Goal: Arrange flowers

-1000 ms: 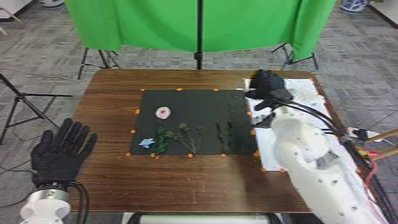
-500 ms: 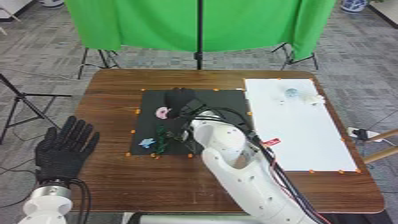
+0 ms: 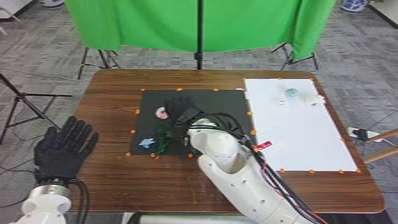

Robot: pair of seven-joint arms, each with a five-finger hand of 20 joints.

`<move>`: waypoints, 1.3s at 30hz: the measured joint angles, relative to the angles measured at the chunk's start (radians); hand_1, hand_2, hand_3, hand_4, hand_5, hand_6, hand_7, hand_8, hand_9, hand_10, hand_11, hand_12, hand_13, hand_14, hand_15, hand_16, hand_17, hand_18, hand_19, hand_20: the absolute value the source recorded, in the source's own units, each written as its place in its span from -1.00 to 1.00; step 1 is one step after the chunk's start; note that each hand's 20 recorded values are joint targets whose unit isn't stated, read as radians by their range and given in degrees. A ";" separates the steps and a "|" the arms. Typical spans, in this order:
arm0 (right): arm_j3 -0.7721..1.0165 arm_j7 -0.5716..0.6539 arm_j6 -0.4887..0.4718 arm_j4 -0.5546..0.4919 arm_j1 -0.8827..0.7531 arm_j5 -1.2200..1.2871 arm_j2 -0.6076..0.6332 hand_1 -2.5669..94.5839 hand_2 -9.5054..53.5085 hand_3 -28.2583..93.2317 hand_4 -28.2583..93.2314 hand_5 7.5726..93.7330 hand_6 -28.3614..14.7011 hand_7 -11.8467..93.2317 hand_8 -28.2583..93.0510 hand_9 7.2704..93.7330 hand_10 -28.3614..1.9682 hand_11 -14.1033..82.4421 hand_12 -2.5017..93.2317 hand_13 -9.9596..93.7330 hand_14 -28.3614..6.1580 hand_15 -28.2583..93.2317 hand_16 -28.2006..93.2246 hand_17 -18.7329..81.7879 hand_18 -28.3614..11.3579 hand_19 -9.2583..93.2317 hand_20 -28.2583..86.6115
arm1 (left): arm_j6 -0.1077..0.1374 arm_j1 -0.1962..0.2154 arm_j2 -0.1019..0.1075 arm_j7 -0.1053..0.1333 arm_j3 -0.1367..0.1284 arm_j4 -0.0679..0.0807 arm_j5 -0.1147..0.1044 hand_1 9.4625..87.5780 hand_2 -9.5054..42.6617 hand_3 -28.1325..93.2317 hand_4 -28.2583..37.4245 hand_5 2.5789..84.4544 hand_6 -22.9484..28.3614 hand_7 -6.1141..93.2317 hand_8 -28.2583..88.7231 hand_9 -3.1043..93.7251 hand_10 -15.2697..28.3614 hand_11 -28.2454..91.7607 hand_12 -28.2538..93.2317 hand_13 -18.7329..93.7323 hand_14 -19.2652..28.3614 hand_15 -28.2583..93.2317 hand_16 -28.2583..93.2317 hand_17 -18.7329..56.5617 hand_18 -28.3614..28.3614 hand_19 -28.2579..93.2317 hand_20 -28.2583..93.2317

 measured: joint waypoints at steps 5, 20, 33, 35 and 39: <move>-0.002 0.002 0.005 -0.001 -0.004 0.024 -0.001 0.30 -1.00 0.57 -1.00 0.49 0.25 -0.21 -0.49 0.71 0.16 -0.52 -0.09 0.47 0.22 0.15 0.17 0.04 -0.66 0.78 0.14 | 0.004 -0.001 0.003 0.000 -0.001 0.000 0.000 -0.50 0.10 0.65 -0.99 0.10 0.20 -0.55 -0.68 -0.08 0.37 -0.14 -0.31 -0.09 0.44 0.25 -0.59 -0.60 0.52 0.05 -0.21; 0.025 -0.050 0.009 0.002 -0.009 0.033 -0.027 0.07 -1.00 0.69 -1.00 0.38 0.22 -0.32 -0.56 0.42 -0.12 -0.26 -0.53 0.38 -0.05 0.34 0.01 -0.01 -0.69 0.77 0.11 | 0.048 -0.018 0.010 0.005 0.012 -0.022 -0.022 -0.62 0.18 0.63 -1.00 0.11 0.22 -0.53 -0.68 -0.08 0.38 -0.11 -0.31 -0.10 0.46 0.28 -0.60 -0.61 0.52 0.06 -0.20; 0.003 -0.042 -0.040 -0.055 -0.030 0.007 -0.010 -0.12 -1.00 0.76 -1.00 0.14 0.08 -0.37 -0.74 0.04 -0.45 -0.29 -0.55 -0.11 -0.58 0.55 -0.16 -0.19 -0.81 0.70 0.10 | 0.104 -0.020 0.011 0.005 0.012 -0.037 -0.018 -0.56 0.11 0.65 -1.00 0.12 0.24 -0.50 -0.69 -0.09 0.40 -0.08 -0.31 -0.20 0.43 0.26 -0.62 -0.63 0.50 0.08 -0.20; -0.001 -0.037 -0.046 -0.058 -0.033 0.005 -0.010 -0.13 -1.00 0.76 -1.00 0.14 0.08 -0.38 -0.74 0.03 -0.46 -0.29 -0.55 -0.12 -0.58 0.54 -0.17 -0.20 -0.82 0.70 0.09 | 0.119 -0.020 0.012 0.006 0.012 -0.039 -0.018 -0.56 0.11 0.65 -1.00 0.12 0.24 -0.50 -0.69 -0.09 0.40 -0.08 -0.31 -0.20 0.43 0.27 -0.62 -0.63 0.50 0.08 -0.20; 0.002 -0.036 -0.053 -0.056 -0.037 -0.008 -0.011 -0.13 -1.00 0.76 -1.00 0.13 0.07 -0.38 -0.74 0.03 -0.47 -0.29 -0.55 -0.13 -0.59 0.53 -0.20 -0.21 -0.82 0.68 0.09 | 0.123 -0.020 0.012 0.006 0.011 -0.039 -0.018 -0.56 0.11 0.65 -1.00 0.12 0.24 -0.50 -0.69 -0.09 0.40 -0.08 -0.32 -0.20 0.44 0.27 -0.62 -0.63 0.50 0.08 -0.21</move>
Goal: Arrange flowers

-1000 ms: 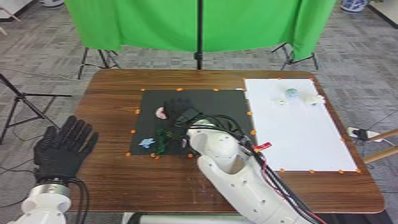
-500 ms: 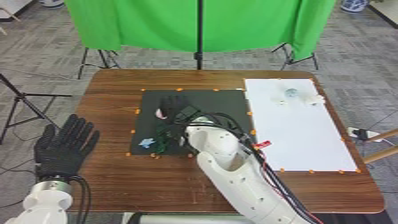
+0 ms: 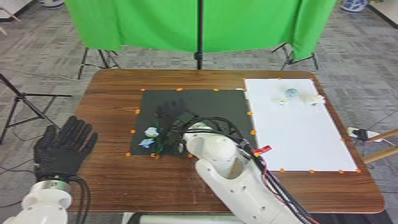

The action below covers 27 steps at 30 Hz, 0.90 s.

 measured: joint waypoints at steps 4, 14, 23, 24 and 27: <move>0.009 0.000 -0.002 0.007 -0.003 -0.004 -0.003 -0.11 -1.00 0.74 -1.00 0.16 0.08 -0.36 -0.73 0.04 -0.46 -0.28 -0.55 -0.12 -0.57 0.52 -0.21 -0.21 -0.81 0.67 0.09 | 0.000 0.000 0.000 0.000 0.000 0.000 0.000 -0.55 0.11 0.65 -1.00 0.12 0.24 -0.49 -0.69 -0.08 0.39 -0.07 -0.32 -0.17 0.45 0.28 -0.62 -0.63 0.50 0.08 -0.21; 0.023 -0.034 0.011 -0.011 -0.010 0.067 -0.007 0.02 -1.00 0.67 -1.00 0.10 0.17 -0.33 -0.75 0.05 -0.20 -0.28 -0.55 -0.07 -0.39 0.52 -0.21 -0.23 -0.73 0.63 0.10 | 0.000 0.000 0.001 -0.001 0.000 0.001 -0.003 -0.55 0.12 0.65 -1.00 0.13 0.24 -0.48 -0.70 -0.07 0.39 -0.06 -0.32 -0.15 0.46 0.30 -0.62 -0.63 0.51 0.08 -0.21; -0.015 -0.167 -0.080 -0.057 -0.005 -0.035 -0.016 0.16 -1.00 0.78 -1.00 0.14 0.28 -0.30 -0.77 0.09 -0.04 -0.30 -0.56 0.03 -0.23 0.48 -0.19 -0.19 -0.68 0.64 0.13 | -0.001 -0.012 0.012 0.001 0.011 0.006 -0.005 -0.54 0.12 0.65 -1.00 0.13 0.23 -0.48 -0.70 -0.07 0.39 -0.06 -0.32 -0.14 0.45 0.30 -0.62 -0.63 0.51 0.08 -0.21; -0.018 -0.162 -0.091 -0.049 -0.003 -0.060 -0.024 0.18 -1.00 0.79 -1.00 0.15 0.28 -0.30 -0.78 0.11 -0.04 -0.30 -0.56 0.04 -0.22 0.48 -0.19 -0.18 -0.68 0.65 0.13 | -0.001 -0.014 0.013 0.002 0.012 0.006 -0.005 -0.54 0.12 0.65 -1.00 0.13 0.23 -0.48 -0.70 -0.07 0.39 -0.06 -0.32 -0.14 0.45 0.30 -0.62 -0.63 0.51 0.08 -0.21; -0.022 -0.131 -0.095 -0.005 0.005 -0.089 -0.053 0.20 -1.00 0.79 -1.00 0.16 0.29 -0.30 -0.78 0.12 -0.01 -0.30 -0.56 0.06 -0.20 0.48 -0.18 -0.16 -0.66 0.66 0.13 | -0.003 -0.018 0.018 0.007 0.015 0.008 -0.005 -0.54 0.12 0.65 -1.00 0.13 0.23 -0.48 -0.70 -0.07 0.39 -0.06 -0.32 -0.14 0.45 0.30 -0.62 -0.63 0.51 0.08 -0.21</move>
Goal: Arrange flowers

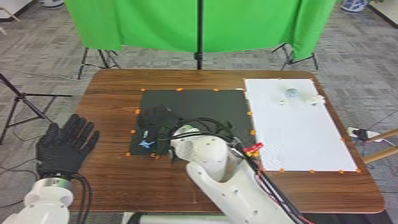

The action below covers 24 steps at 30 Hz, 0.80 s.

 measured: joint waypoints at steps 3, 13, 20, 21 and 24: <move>-0.004 0.031 0.034 0.040 0.006 -0.001 -0.018 0.21 -1.00 0.78 -1.00 0.18 0.30 -0.30 -0.78 0.13 0.00 -0.30 -0.56 0.07 -0.19 0.48 -0.15 -0.15 -0.66 0.67 0.14 | -0.001 -0.002 0.002 0.005 0.002 0.001 0.000 -0.54 0.12 0.65 -1.00 0.13 0.23 -0.48 -0.70 -0.07 0.39 -0.06 -0.32 -0.14 0.45 0.30 -0.62 -0.63 0.51 0.08 -0.21; 0.014 -0.031 0.013 0.048 0.006 -0.124 -0.031 0.18 -1.00 0.80 -1.00 0.22 0.33 -0.24 -0.78 0.18 -0.03 -0.22 -0.52 0.07 -0.22 0.51 -0.10 -0.15 -0.67 0.67 0.17 | -0.003 -0.002 0.005 0.019 0.002 0.003 -0.007 -0.54 0.11 0.65 -1.00 0.13 0.23 -0.48 -0.70 -0.06 0.39 -0.06 -0.32 -0.14 0.45 0.30 -0.62 -0.62 0.51 0.08 -0.21; 0.012 -0.025 -0.017 0.049 0.008 -0.125 -0.036 0.34 -1.00 0.51 -1.00 0.33 0.30 -0.10 -0.50 0.28 -0.05 -0.10 -0.45 0.11 -0.21 0.52 -0.03 -0.14 -0.66 0.68 0.19 | -0.004 -0.003 0.006 0.021 0.003 0.005 -0.007 -0.54 0.11 0.66 -1.00 0.13 0.23 -0.48 -0.70 -0.06 0.39 -0.06 -0.32 -0.13 0.45 0.30 -0.62 -0.62 0.52 0.08 -0.21; 0.009 -0.020 -0.014 0.051 0.009 -0.123 -0.036 0.44 -1.00 0.36 -1.00 0.37 0.29 -0.03 -0.46 0.35 0.03 -0.19 -0.30 0.12 -0.18 0.50 0.02 -0.13 -0.65 0.68 0.19 | -0.004 -0.004 0.006 0.021 0.004 0.006 -0.007 -0.54 0.11 0.65 -1.00 0.13 0.23 -0.48 -0.70 -0.06 0.39 -0.06 -0.32 -0.13 0.45 0.30 -0.62 -0.62 0.52 0.08 -0.21; -0.001 -0.003 0.010 0.061 0.014 -0.120 -0.036 0.46 -1.00 0.37 -1.00 0.45 0.35 0.05 -0.40 0.50 0.15 -0.40 -0.06 0.16 -0.09 0.45 0.11 -0.12 -0.63 0.69 0.19 | -0.003 -0.008 0.007 0.022 0.008 0.009 -0.008 -0.54 0.11 0.65 -1.00 0.13 0.23 -0.48 -0.70 -0.07 0.39 -0.06 -0.32 -0.13 0.45 0.30 -0.62 -0.62 0.51 0.08 -0.21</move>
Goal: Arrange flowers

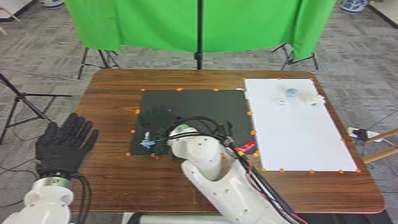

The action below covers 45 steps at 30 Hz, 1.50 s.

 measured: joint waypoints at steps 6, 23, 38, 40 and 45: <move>-0.005 0.019 0.062 0.014 0.001 0.007 0.000 0.47 -1.00 0.40 -1.00 0.54 0.38 0.07 -0.34 0.59 0.20 -0.44 -0.01 0.19 0.00 0.38 0.18 -0.11 -0.60 0.68 0.20 | 0.000 -0.006 0.000 0.001 0.002 0.004 -0.001 -0.54 0.11 0.65 -1.00 0.13 0.23 -0.48 -0.70 -0.07 0.39 -0.06 -0.32 -0.13 0.45 0.30 -0.62 -0.62 0.51 0.08 -0.21; -0.005 0.096 0.068 -0.025 0.020 0.168 0.024 0.43 -1.00 0.47 -1.00 0.54 0.38 0.05 -0.30 0.60 0.21 -0.46 -0.02 0.19 0.08 0.32 0.19 -0.11 -0.58 0.66 0.19 | 0.000 -0.002 -0.001 0.001 0.002 0.006 -0.001 -0.54 0.10 0.66 -1.00 0.13 0.23 -0.49 -0.70 -0.07 0.39 -0.06 -0.32 -0.14 0.45 0.30 -0.62 -0.62 0.51 0.08 -0.21; 0.028 0.101 0.062 -0.049 0.048 0.155 0.097 0.41 -1.00 0.50 -1.00 0.53 0.36 0.05 -0.29 0.58 0.22 -0.46 -0.03 0.18 0.08 0.31 0.18 -0.12 -0.59 0.66 0.19 | 0.001 0.020 -0.015 0.004 -0.016 0.004 -0.012 -0.54 0.10 0.65 -1.00 0.12 0.23 -0.49 -0.69 -0.07 0.39 -0.06 -0.31 -0.14 0.45 0.29 -0.62 -0.62 0.51 0.08 -0.21; 0.042 0.093 0.058 -0.043 0.048 0.147 0.104 0.41 -1.00 0.51 -1.00 0.53 0.36 0.05 -0.29 0.58 0.22 -0.46 -0.04 0.18 0.08 0.31 0.18 -0.12 -0.60 0.66 0.19 | 0.001 0.024 -0.017 0.004 -0.020 0.003 -0.014 -0.54 0.10 0.65 -1.00 0.13 0.23 -0.49 -0.69 -0.07 0.39 -0.06 -0.31 -0.14 0.45 0.29 -0.62 -0.62 0.51 0.08 -0.21; 0.047 0.091 0.044 -0.038 0.047 0.130 0.122 0.39 -1.00 0.53 -1.00 0.49 0.35 0.08 -0.30 0.55 0.19 -0.46 -0.04 0.17 0.07 0.32 0.17 -0.11 -0.61 0.67 0.19 | 0.017 0.028 -0.020 0.004 -0.025 0.000 -0.029 -0.54 0.10 0.66 -1.00 0.13 0.24 -0.48 -0.70 -0.07 0.39 -0.06 -0.31 -0.14 0.45 0.29 -0.62 -0.62 0.51 0.08 -0.21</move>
